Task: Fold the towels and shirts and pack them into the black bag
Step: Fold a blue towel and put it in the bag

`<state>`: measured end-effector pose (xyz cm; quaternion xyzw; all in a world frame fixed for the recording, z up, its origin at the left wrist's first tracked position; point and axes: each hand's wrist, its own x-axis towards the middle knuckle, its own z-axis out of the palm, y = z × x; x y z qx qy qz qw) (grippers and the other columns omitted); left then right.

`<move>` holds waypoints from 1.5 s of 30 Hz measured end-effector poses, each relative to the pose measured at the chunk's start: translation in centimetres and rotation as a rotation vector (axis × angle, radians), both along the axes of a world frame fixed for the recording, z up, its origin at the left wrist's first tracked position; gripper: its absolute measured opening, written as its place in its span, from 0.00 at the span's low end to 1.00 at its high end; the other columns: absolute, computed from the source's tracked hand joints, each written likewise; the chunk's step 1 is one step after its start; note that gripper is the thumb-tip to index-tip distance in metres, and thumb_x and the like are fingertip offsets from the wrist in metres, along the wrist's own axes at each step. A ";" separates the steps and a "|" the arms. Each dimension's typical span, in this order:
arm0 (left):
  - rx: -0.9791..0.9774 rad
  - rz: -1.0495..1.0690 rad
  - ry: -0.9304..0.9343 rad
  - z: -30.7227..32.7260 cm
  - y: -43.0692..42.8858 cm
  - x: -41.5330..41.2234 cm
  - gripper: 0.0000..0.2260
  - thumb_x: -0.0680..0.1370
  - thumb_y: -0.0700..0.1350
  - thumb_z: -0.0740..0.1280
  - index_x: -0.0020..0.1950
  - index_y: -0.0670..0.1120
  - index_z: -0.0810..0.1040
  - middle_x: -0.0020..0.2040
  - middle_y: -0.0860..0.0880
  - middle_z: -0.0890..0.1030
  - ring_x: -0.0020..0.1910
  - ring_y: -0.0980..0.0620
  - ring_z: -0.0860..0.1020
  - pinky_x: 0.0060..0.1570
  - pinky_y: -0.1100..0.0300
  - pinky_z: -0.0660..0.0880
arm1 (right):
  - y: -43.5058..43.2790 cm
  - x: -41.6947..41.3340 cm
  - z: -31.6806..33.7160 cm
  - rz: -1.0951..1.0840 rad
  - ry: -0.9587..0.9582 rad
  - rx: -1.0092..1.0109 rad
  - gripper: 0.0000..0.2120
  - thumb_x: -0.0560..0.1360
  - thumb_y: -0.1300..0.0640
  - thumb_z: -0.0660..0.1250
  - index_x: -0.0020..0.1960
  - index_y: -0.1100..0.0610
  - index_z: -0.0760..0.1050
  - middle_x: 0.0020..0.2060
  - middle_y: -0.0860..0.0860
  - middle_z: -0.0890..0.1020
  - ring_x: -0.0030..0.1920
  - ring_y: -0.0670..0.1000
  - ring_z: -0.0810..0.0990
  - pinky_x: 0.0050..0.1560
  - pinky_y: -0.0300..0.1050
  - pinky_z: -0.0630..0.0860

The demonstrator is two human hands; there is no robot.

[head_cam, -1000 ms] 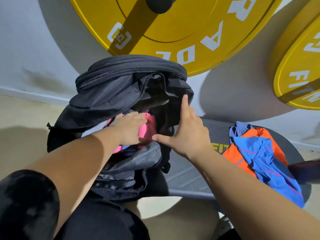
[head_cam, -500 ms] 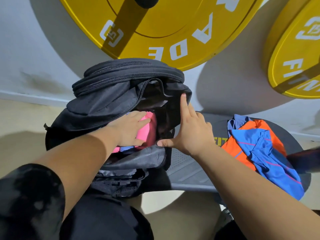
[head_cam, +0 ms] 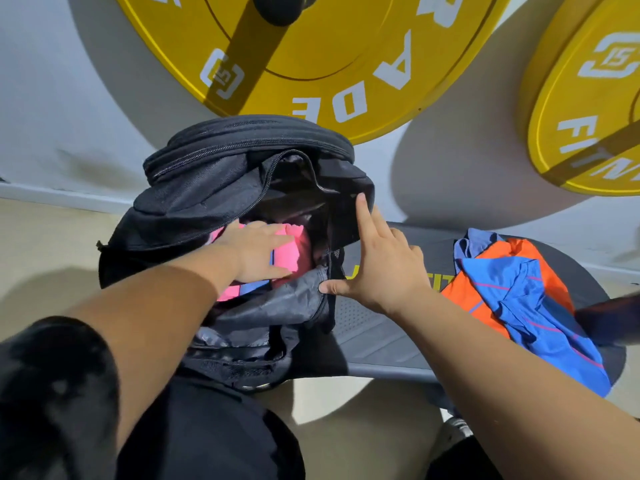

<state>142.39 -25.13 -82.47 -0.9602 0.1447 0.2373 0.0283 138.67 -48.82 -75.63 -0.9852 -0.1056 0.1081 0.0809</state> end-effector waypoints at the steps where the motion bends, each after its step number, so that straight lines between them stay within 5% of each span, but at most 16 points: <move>1: -0.033 0.049 -0.011 0.7 0.2 -0.1 0.32 0.78 0.68 0.58 0.79 0.61 0.55 0.81 0.54 0.54 0.78 0.48 0.56 0.73 0.40 0.54 | -0.2 -0.2 -0.1 0.012 0.011 0.012 0.68 0.58 0.26 0.74 0.77 0.43 0.28 0.81 0.44 0.46 0.75 0.58 0.63 0.66 0.65 0.68; 6: -0.433 0.351 -0.209 5.5 -0.8 -3.3 0.16 0.81 0.54 0.63 0.68 0.54 0.76 0.67 0.52 0.76 0.64 0.49 0.74 0.64 0.54 0.70 | -2.8 -1.2 -0.6 0.113 0.026 0.087 0.58 0.66 0.26 0.68 0.78 0.40 0.31 0.81 0.44 0.42 0.73 0.61 0.66 0.65 0.65 0.70; 9: -0.543 0.330 -0.321 8.1 -5.1 -6.2 0.10 0.81 0.50 0.63 0.58 0.50 0.81 0.56 0.53 0.80 0.58 0.51 0.76 0.60 0.53 0.71 | -6.3 -1.5 -0.9 0.128 0.060 0.119 0.55 0.68 0.28 0.68 0.78 0.39 0.32 0.81 0.44 0.42 0.75 0.60 0.64 0.66 0.66 0.68; 14: -0.669 0.157 -0.390 8.7 -15.8 -6.5 0.14 0.78 0.56 0.63 0.56 0.49 0.81 0.51 0.52 0.79 0.52 0.51 0.76 0.55 0.55 0.72 | -15.9 -1.1 -2.5 0.003 0.153 0.005 0.53 0.67 0.30 0.70 0.79 0.39 0.40 0.81 0.46 0.42 0.75 0.61 0.63 0.69 0.62 0.67; 17: -0.599 0.098 -0.271 6.8 -22.2 -4.6 0.21 0.75 0.63 0.60 0.59 0.51 0.79 0.54 0.50 0.79 0.56 0.47 0.76 0.58 0.51 0.73 | -22.5 -1.0 -3.1 -0.090 0.238 -0.099 0.50 0.68 0.32 0.71 0.80 0.40 0.46 0.81 0.47 0.45 0.76 0.61 0.60 0.68 0.63 0.65; 23: -0.398 0.004 -0.039 1.6 -33.1 -1.8 0.24 0.77 0.58 0.66 0.71 0.53 0.70 0.66 0.47 0.73 0.65 0.43 0.73 0.61 0.47 0.73 | -33.0 -1.6 -6.2 -0.290 0.509 -0.115 0.43 0.69 0.34 0.71 0.77 0.49 0.61 0.77 0.56 0.59 0.75 0.62 0.61 0.73 0.57 0.63; 26: -0.307 -0.068 0.038 -0.7 -37.1 -0.9 0.26 0.78 0.58 0.65 0.75 0.53 0.66 0.71 0.47 0.69 0.68 0.42 0.71 0.64 0.47 0.71 | -35.4 -1.3 -7.7 -0.318 0.662 0.010 0.43 0.70 0.37 0.73 0.78 0.51 0.60 0.77 0.57 0.61 0.77 0.59 0.58 0.74 0.53 0.62; 32: -0.086 -0.187 0.268 -5.2 -41.5 -1.0 0.33 0.78 0.62 0.62 0.80 0.57 0.55 0.82 0.52 0.47 0.79 0.45 0.55 0.73 0.42 0.61 | -36.2 -0.1 -8.7 -0.376 0.680 -0.020 0.46 0.61 0.32 0.76 0.75 0.33 0.61 0.78 0.55 0.51 0.77 0.64 0.50 0.75 0.64 0.54; 38: -0.040 -0.210 0.255 -7.4 -40.1 -2.3 0.35 0.78 0.61 0.62 0.80 0.61 0.48 0.80 0.59 0.38 0.80 0.49 0.45 0.74 0.34 0.51 | -37.0 0.2 -9.9 -0.335 0.780 0.029 0.51 0.64 0.36 0.77 0.80 0.48 0.57 0.78 0.56 0.52 0.77 0.63 0.58 0.72 0.62 0.65; 41: -0.149 -0.157 0.259 -7.9 -39.9 -1.9 0.32 0.77 0.60 0.63 0.79 0.60 0.55 0.81 0.58 0.46 0.80 0.49 0.50 0.74 0.40 0.57 | -37.0 0.4 -9.8 -0.348 0.709 0.031 0.50 0.64 0.36 0.77 0.78 0.56 0.62 0.76 0.55 0.59 0.73 0.60 0.65 0.69 0.59 0.69; 45: -0.447 0.079 0.054 -7.8 -40.4 0.3 0.24 0.78 0.53 0.67 0.73 0.52 0.70 0.72 0.48 0.70 0.71 0.44 0.68 0.70 0.51 0.65 | -36.6 0.4 -9.6 -0.394 0.610 0.065 0.41 0.64 0.33 0.75 0.71 0.49 0.71 0.73 0.52 0.64 0.70 0.61 0.68 0.67 0.59 0.71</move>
